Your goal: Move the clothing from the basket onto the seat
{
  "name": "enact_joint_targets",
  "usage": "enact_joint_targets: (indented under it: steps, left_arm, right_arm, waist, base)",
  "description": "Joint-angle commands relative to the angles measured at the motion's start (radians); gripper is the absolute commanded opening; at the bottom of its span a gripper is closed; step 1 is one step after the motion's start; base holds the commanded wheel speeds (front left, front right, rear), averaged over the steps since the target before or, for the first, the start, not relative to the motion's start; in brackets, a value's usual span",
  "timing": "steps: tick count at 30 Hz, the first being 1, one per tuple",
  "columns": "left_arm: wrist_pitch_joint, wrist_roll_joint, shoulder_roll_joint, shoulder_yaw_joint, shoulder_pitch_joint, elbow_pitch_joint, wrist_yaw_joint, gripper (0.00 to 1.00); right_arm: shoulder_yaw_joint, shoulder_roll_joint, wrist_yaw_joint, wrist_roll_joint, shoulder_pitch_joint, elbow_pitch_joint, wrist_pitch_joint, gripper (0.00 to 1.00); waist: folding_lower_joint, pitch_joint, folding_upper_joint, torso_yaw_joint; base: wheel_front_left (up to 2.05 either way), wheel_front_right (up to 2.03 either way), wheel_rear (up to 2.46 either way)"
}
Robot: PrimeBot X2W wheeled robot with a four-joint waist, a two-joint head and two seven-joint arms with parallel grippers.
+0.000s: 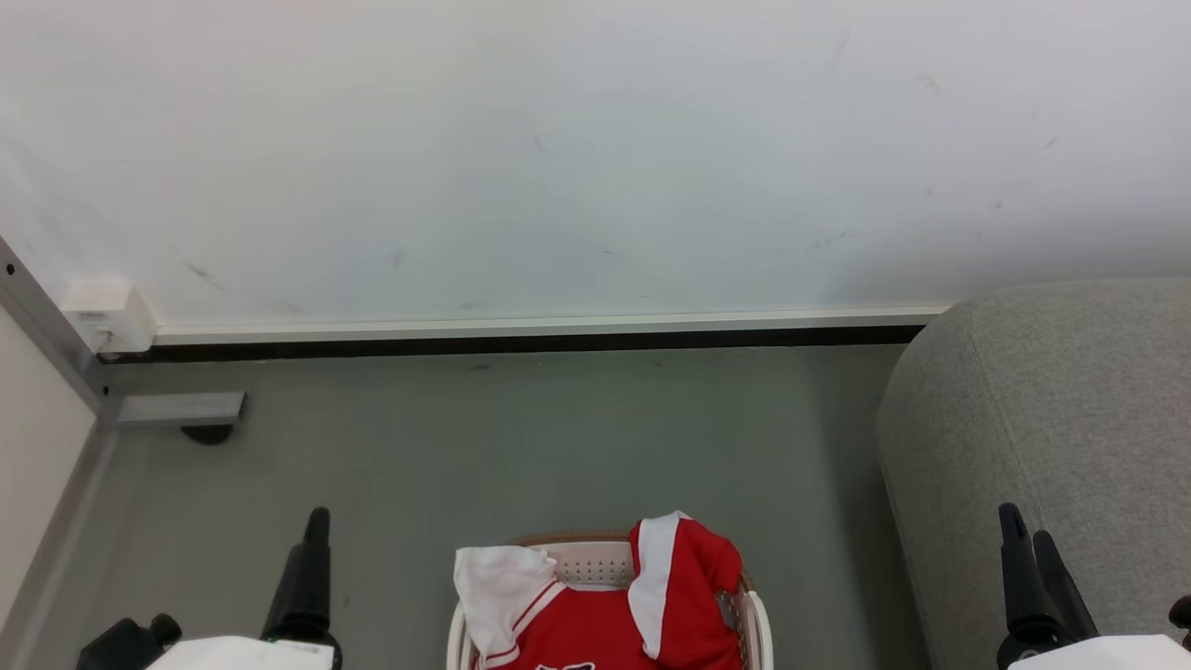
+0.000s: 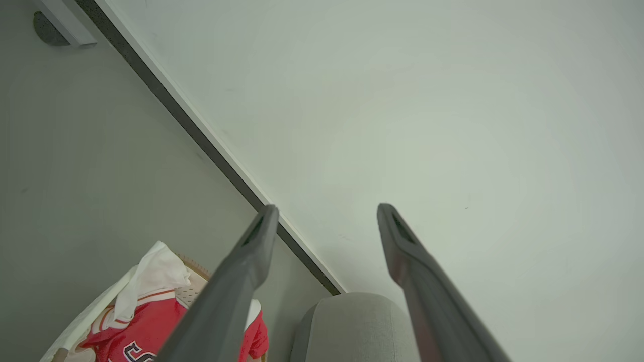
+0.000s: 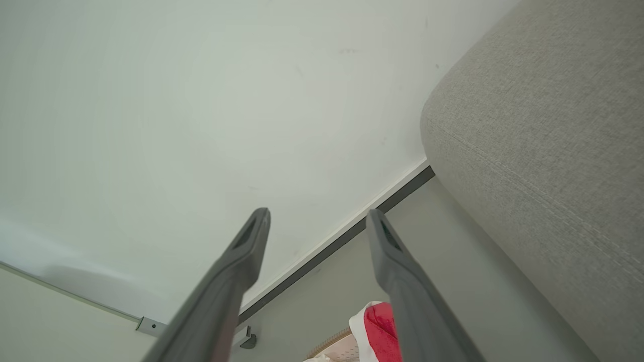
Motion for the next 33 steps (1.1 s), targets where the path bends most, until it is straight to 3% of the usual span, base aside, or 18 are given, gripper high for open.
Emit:
enact_joint_targets:
  steps: [1,33]
  left_arm:
    - [-0.013,0.042,0.007,-0.002,-0.006,-0.021,0.004,1.00]
    - [-0.115,0.451,0.010,-0.033,0.026,-0.064,0.040,1.00]
  right_arm:
    - [0.005,-0.011,-0.001,-0.046,-0.009,-0.018,-0.012,1.00]
    - [0.042,-0.013,-0.001,-0.496,0.021,-0.047,-0.115,1.00]
  waist:
    - [0.0000,0.000,0.0000,0.000]
    - [0.0000,0.005,0.0000,0.001]
  base:
    - [0.00,0.00,0.00]
    - [0.00,0.00,0.00]
